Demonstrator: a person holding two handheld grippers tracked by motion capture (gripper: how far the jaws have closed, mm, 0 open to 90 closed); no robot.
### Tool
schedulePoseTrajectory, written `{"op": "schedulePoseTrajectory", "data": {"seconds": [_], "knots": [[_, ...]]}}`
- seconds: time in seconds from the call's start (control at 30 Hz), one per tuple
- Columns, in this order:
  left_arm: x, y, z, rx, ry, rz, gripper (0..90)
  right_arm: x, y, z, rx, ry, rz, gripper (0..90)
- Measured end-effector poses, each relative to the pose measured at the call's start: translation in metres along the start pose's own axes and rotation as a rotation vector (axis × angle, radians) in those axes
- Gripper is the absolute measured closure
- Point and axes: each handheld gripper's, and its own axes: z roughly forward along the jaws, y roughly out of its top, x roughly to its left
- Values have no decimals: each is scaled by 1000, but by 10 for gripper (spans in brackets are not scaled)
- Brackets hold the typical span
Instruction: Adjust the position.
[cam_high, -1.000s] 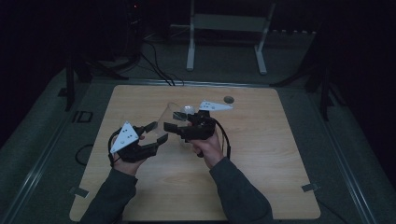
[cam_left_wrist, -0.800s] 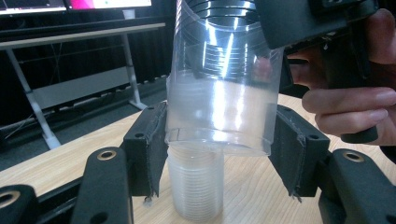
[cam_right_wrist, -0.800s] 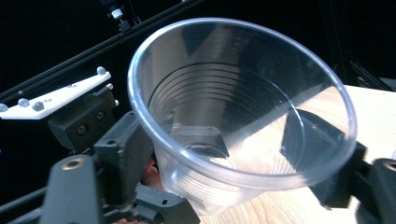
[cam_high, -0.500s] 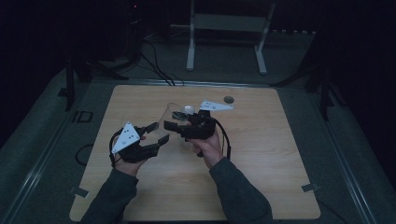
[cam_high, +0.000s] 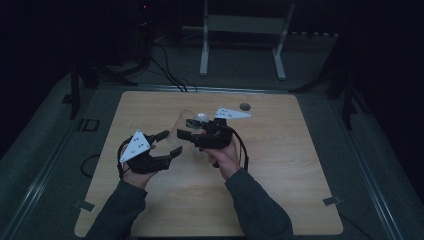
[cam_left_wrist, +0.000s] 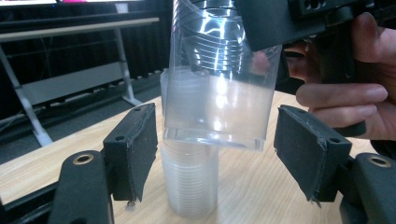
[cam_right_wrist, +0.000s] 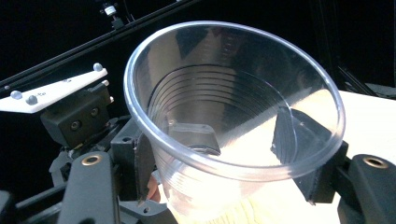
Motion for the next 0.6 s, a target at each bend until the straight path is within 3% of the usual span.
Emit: {"op": "schedulePoseTrajectory", "data": {"seconds": [0.6], "knots": [[4,3,0,75,-61,1,299,2,0,-1,75,-38,-83,325]]}}
